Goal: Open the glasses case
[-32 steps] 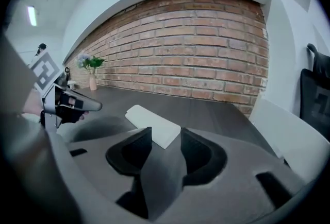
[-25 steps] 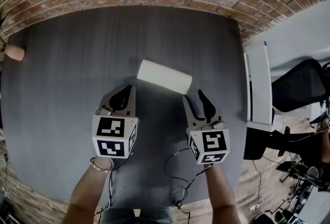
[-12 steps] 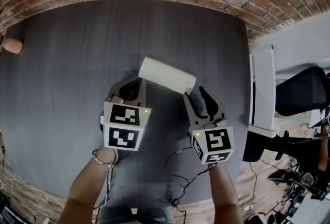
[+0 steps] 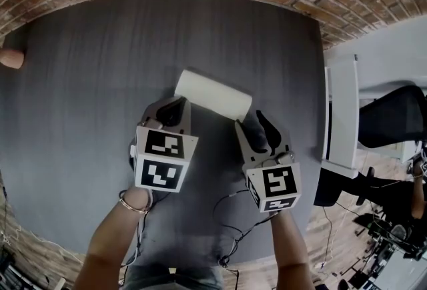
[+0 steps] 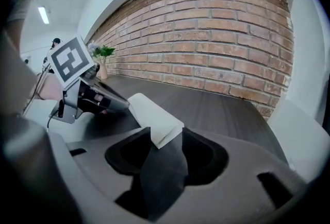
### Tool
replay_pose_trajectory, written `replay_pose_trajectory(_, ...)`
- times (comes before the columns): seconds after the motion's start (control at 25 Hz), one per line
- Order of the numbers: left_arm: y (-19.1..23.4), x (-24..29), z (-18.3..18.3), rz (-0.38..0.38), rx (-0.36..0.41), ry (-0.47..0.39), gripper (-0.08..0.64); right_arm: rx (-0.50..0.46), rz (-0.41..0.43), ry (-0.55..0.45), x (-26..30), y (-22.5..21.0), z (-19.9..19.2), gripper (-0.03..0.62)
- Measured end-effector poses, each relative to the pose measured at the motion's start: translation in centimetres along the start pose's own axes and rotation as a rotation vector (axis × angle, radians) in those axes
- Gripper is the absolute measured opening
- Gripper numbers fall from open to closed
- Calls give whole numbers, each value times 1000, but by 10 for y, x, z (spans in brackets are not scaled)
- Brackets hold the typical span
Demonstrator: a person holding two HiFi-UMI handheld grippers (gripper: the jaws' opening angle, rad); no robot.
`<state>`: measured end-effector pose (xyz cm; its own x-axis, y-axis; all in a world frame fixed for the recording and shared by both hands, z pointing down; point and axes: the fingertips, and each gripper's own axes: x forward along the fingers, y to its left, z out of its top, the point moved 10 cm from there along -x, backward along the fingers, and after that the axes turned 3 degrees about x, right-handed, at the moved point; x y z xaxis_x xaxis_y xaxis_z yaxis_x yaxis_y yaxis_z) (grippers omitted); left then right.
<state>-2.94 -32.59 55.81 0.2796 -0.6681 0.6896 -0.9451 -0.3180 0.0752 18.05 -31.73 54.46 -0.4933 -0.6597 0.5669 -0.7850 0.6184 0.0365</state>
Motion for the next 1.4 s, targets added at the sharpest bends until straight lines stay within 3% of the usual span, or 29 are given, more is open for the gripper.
replay_pose_trajectory(1.12, 1, 2, 1, -4, -15, 21, 3, -100, 30, 57, 13, 5, -5, 198)
replay_pose_trajectory(1.4, 2, 3, 2, -7, -22, 23, 2, -56, -50, -76, 5, -17, 22, 195)
